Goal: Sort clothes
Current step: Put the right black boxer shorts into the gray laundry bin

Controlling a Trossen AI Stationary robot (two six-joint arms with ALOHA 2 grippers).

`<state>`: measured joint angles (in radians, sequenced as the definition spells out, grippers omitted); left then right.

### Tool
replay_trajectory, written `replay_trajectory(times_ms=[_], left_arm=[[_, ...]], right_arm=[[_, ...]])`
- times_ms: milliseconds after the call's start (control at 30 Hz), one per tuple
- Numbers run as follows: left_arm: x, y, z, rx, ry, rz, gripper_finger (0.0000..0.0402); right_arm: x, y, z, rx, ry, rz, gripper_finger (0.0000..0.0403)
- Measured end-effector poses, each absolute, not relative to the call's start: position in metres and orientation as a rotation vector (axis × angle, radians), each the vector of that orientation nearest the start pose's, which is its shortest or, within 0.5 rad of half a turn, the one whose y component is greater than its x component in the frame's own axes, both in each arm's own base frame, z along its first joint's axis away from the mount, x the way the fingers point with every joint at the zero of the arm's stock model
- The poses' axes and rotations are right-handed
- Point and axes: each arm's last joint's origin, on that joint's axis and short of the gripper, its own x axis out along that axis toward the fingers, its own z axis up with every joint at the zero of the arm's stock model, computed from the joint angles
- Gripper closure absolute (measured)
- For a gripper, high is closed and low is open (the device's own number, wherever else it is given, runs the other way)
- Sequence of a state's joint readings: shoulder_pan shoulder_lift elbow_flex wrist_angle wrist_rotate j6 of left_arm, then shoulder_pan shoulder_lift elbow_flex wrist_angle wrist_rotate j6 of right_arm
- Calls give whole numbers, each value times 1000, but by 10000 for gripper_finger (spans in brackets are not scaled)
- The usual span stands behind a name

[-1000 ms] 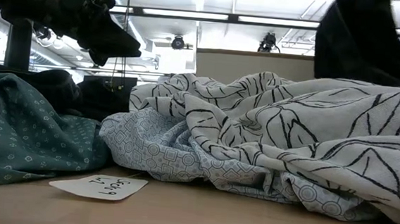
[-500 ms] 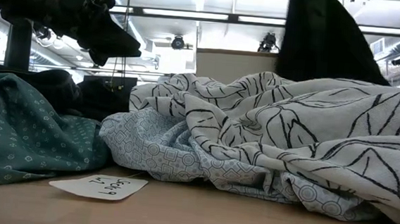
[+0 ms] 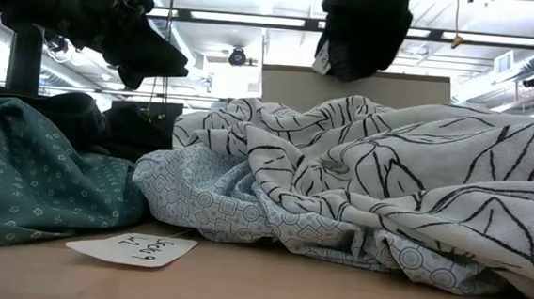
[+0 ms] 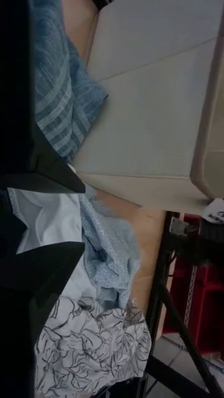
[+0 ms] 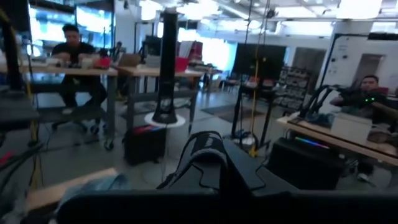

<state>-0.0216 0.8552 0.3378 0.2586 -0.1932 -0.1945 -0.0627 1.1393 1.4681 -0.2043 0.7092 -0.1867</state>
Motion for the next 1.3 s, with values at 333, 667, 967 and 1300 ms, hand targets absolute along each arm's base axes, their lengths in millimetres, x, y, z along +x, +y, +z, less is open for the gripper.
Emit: replay_trajectory(times_ms=[333,667,967,1300], left_arm=[[193,1,197,-159,297,201,259],[197,1,194,-151,294,200,259],[197,1,194,-149,295,199,259],[197,1,194,-140,296,198,259]], right_arm=[[229,-82,484,-148,-85,-820,399],[235,-112,472,-88,-48,-870,399],[252,-123,426,91,279,-687,390],[259,-130,378,292,639,-628,291]])
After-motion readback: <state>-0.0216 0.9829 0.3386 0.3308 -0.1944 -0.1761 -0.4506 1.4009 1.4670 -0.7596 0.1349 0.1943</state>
